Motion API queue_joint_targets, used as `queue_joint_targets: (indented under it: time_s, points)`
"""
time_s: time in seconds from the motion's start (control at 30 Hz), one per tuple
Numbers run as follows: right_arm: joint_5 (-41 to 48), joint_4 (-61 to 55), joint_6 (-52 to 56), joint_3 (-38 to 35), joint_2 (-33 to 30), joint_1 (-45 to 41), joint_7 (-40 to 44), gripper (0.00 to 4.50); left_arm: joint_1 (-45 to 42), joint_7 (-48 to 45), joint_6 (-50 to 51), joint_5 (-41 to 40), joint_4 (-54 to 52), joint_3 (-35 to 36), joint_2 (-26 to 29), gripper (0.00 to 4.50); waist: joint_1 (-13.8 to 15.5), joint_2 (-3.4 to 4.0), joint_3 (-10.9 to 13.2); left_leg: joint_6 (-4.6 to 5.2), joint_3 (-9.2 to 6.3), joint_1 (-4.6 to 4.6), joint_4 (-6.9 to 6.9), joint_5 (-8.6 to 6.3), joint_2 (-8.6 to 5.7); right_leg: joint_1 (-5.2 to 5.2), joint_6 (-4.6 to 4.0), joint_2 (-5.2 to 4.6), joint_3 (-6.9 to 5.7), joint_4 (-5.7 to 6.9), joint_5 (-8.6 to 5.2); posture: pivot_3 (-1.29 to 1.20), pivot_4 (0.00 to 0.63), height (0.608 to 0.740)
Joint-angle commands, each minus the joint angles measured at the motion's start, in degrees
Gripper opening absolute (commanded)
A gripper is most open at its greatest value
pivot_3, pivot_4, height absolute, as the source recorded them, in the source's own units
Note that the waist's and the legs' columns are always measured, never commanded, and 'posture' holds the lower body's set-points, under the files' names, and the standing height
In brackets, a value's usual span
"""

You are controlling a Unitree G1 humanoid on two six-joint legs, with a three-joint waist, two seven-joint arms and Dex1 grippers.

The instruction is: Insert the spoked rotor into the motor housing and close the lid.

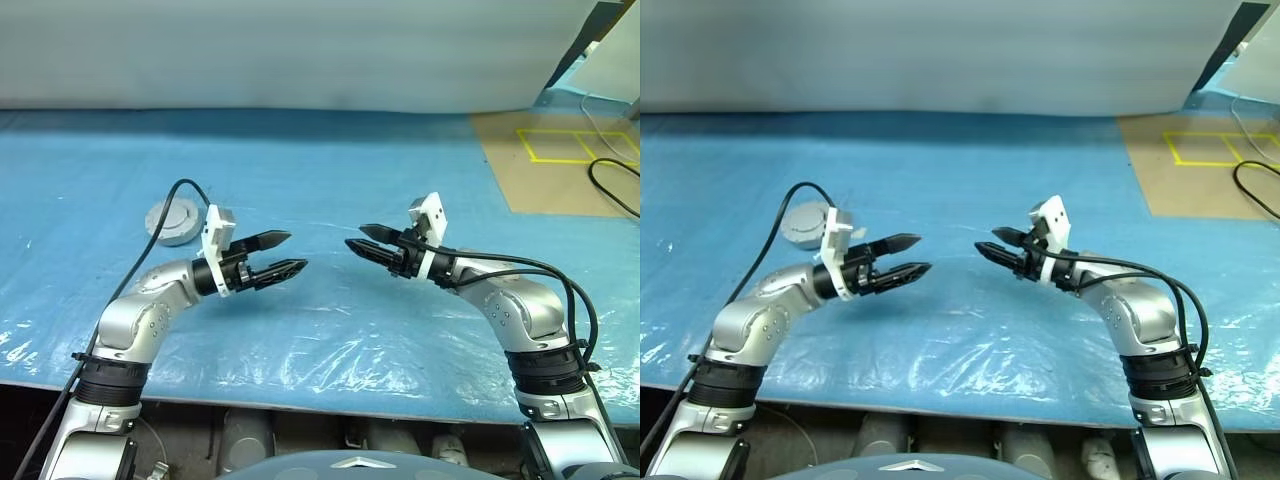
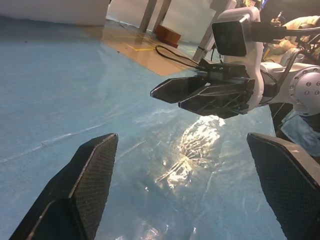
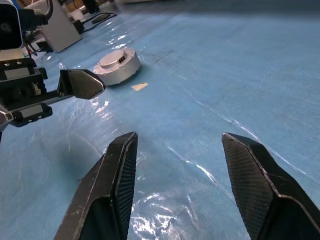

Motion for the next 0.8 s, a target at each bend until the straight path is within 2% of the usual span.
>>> queue_joint_targets:
  time_s: [0.03,0.8]
  points:
    - [0.66,-0.51,0.03,-0.73,0.29,-2.29,0.52,2.81,-0.53,0.24,-0.09,-0.22,-0.66,1.36,-0.19,4.41,-0.04,0.00,0.00,0.00,0.00,0.00,0.00,0.00,0.00,0.00,0.00,0.01,0.00,0.01,0.00,0.00,0.150,0.740]
    - [-1.23,1.38,-0.90,-0.86,2.04,-3.53,-0.23,2.81,-2.57,-0.11,-0.77,0.88,2.81,1.61,-1.35,4.41,0.02,0.01,0.00,0.05,0.00,0.02,0.16,0.03,0.03,0.00,-0.02,-0.02,0.00,0.24,-0.01,0.00,0.150,0.740]
